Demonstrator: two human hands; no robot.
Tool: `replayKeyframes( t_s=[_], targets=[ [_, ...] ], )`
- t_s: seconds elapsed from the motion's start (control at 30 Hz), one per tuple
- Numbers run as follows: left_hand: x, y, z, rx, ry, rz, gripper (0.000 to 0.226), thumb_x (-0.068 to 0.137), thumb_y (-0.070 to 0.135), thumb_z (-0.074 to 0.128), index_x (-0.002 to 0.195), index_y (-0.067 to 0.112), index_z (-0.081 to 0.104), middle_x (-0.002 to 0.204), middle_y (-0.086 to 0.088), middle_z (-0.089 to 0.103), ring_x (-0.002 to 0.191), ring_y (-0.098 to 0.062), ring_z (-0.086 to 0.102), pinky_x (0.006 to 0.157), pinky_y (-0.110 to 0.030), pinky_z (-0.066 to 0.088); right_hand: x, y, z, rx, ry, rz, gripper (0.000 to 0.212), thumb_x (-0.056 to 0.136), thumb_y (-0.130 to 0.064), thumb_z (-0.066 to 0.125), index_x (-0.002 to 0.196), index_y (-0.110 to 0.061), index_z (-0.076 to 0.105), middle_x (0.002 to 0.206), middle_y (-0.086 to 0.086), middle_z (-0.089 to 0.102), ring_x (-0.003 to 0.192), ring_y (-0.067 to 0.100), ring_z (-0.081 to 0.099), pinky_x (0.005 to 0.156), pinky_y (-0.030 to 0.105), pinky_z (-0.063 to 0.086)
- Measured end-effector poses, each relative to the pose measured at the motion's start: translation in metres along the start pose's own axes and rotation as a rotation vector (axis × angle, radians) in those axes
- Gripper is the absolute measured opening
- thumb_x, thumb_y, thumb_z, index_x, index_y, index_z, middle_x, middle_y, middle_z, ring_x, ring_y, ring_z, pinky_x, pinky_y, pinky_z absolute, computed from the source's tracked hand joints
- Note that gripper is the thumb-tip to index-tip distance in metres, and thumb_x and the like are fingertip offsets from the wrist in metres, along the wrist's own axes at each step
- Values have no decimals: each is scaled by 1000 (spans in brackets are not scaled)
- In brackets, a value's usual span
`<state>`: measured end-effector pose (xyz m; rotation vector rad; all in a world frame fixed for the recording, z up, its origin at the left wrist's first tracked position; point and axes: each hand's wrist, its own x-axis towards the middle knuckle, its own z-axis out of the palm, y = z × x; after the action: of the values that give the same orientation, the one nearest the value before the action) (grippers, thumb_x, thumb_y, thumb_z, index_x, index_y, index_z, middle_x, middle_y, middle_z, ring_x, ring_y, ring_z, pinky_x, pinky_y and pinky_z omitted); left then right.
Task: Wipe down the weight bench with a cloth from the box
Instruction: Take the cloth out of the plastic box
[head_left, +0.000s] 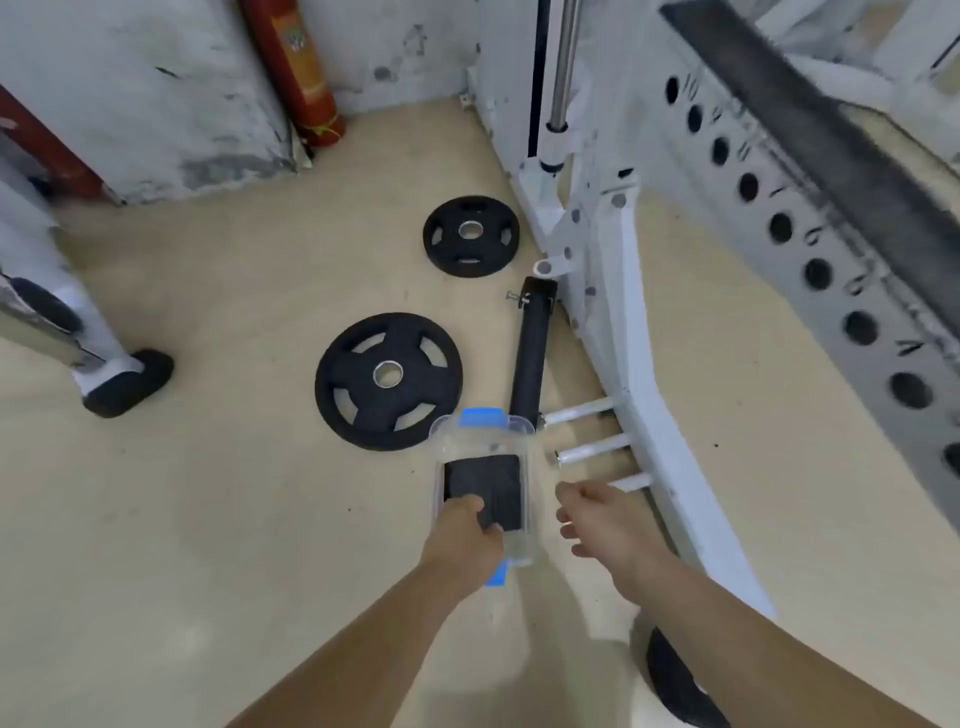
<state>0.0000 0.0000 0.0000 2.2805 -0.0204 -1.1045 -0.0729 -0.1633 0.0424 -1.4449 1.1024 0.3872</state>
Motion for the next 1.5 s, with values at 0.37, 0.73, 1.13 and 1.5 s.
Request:
replayKeyframes(
  t_s=[0.37, 0.73, 1.13, 1.5],
  targets=[
    [158, -64, 66, -304, 163, -205, 56, 89, 18, 62, 142, 12, 45, 132, -11, 60, 115, -32, 61, 98, -41, 53, 139, 66, 56, -71, -153, 1, 28, 104, -46, 48, 106, -33, 72, 116, -8, 70, 109, 12, 62, 105, 39, 49],
    [167, -46, 82, -593, 146, -370, 43, 87, 12, 75, 125, 3, 56, 108, -13, 67, 106, -35, 66, 95, -46, 58, 148, 74, 51, 160, -166, 116, 25, 99, -40, 61, 121, -33, 71, 117, -10, 73, 110, 16, 68, 92, 34, 53],
    [-6, 81, -38, -945, -74, -105, 21, 79, 9, 69, 100, 8, 71, 99, -17, 78, 91, -34, 70, 91, -47, 57, 20, -35, 0, 366, -8, 38, 34, 96, -44, 58, 115, -18, 67, 107, 1, 69, 97, 22, 66, 94, 43, 57],
    [-376, 313, -158, -790, -492, 99, 42, 89, 5, 62, 130, 13, 67, 123, -12, 75, 118, -37, 69, 109, -61, 46, -374, -213, -191, 680, -163, -61, 50, 92, -56, 67, 129, -22, 71, 124, 2, 77, 117, 21, 72, 110, 43, 50]
  ],
)
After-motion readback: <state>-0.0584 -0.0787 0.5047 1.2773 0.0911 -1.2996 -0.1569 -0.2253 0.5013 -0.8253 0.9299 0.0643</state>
